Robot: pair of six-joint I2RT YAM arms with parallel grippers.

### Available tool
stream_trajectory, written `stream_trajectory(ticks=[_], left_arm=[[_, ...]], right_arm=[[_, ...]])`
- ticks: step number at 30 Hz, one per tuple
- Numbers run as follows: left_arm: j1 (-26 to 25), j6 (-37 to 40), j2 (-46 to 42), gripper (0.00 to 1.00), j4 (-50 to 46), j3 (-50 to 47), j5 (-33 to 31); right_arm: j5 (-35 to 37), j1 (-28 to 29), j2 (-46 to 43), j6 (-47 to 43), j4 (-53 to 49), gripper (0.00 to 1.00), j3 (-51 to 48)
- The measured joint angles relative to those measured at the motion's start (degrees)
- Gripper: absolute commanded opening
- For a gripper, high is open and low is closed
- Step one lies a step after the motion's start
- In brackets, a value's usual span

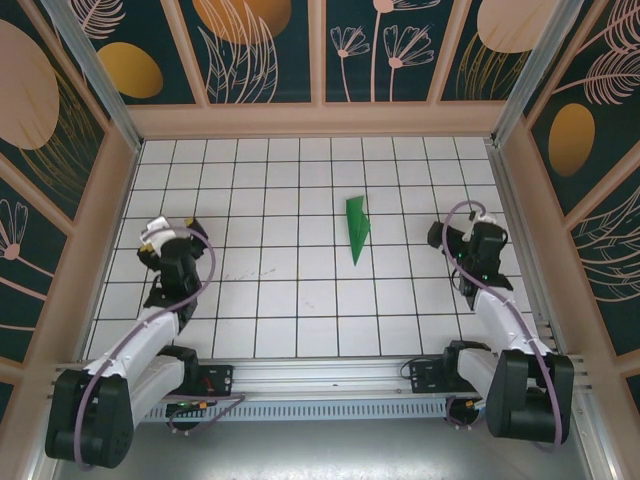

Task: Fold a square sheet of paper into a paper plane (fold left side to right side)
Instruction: Reset both arms

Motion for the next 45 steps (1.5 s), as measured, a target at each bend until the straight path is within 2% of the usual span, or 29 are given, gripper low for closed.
stream_trajectory(ticks=[3, 8, 15, 19, 24, 32, 45], left_arm=[[0.00, 4.48, 1.11, 0.99, 5.81, -4.46, -1.55], [0.02, 9.94, 7.21, 0.99, 17.59, -5.99, -1.11], [1.46, 15.67, 17.22, 0.98, 31.89, -6.43, 6.97], [2.80, 16.74, 23.10, 0.99, 38.10, -5.68, 12.90], [3.78, 16.83, 33.57, 0.98, 48.89, -5.64, 17.35], [5.95, 15.04, 33.88, 0.99, 48.24, -1.49, 17.79], [5.99, 14.16, 33.88, 0.99, 47.80, -1.42, 17.09]], right_arm=[[1.22, -0.04, 2.71, -1.75, 9.31, 0.99, -5.46], [1.90, -0.04, 11.08, -4.13, 25.44, 0.99, -8.13], [0.59, -0.04, 19.54, -6.21, 44.72, 0.99, -8.79], [-1.38, -0.15, 27.28, -7.23, 54.12, 0.99, -8.81], [-2.71, 0.17, 30.01, -8.52, 56.22, 0.99, -8.76], [-1.16, 2.14, 30.01, -10.03, 56.57, 0.99, -7.89], [-0.50, 2.49, 30.01, -10.25, 56.59, 0.99, -7.85]])
